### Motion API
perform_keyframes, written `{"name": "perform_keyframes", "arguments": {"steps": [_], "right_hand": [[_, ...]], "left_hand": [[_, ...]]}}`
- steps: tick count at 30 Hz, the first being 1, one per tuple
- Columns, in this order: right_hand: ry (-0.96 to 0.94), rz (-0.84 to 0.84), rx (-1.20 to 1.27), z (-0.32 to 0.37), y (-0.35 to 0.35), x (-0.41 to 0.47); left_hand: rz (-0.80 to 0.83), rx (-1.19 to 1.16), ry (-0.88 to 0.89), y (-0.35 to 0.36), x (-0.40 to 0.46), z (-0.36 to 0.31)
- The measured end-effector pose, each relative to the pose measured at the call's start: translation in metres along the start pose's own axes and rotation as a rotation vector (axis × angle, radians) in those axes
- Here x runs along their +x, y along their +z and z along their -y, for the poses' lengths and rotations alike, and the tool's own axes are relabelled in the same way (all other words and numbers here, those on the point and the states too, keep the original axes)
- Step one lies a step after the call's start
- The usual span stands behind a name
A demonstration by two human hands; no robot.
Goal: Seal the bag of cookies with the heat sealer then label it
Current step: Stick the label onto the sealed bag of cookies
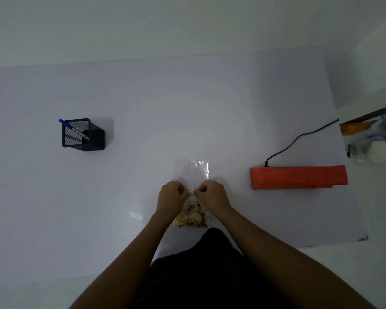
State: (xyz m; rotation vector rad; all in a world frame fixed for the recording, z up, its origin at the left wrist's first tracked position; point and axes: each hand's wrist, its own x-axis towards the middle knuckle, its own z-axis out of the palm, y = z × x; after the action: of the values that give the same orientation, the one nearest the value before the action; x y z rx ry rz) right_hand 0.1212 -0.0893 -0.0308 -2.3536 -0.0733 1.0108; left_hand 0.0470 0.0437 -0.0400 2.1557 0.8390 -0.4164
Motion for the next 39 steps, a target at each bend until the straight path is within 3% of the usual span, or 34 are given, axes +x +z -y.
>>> {"name": "perform_keyframes", "arguments": {"steps": [12, 23, 39], "right_hand": [[0.063, -0.006, -0.075, 0.004, 0.001, 0.000], [0.134, -0.001, -0.030, 0.004, -0.003, 0.005], [0.124, 0.006, -0.035, 0.001, -0.006, 0.008]], "left_hand": [[-0.033, 0.105, 0.059, 0.006, -0.003, -0.001], [-0.063, 0.063, 0.064, 0.008, -0.004, 0.002], [-0.072, -0.106, -0.125, 0.001, 0.002, -0.003]]}}
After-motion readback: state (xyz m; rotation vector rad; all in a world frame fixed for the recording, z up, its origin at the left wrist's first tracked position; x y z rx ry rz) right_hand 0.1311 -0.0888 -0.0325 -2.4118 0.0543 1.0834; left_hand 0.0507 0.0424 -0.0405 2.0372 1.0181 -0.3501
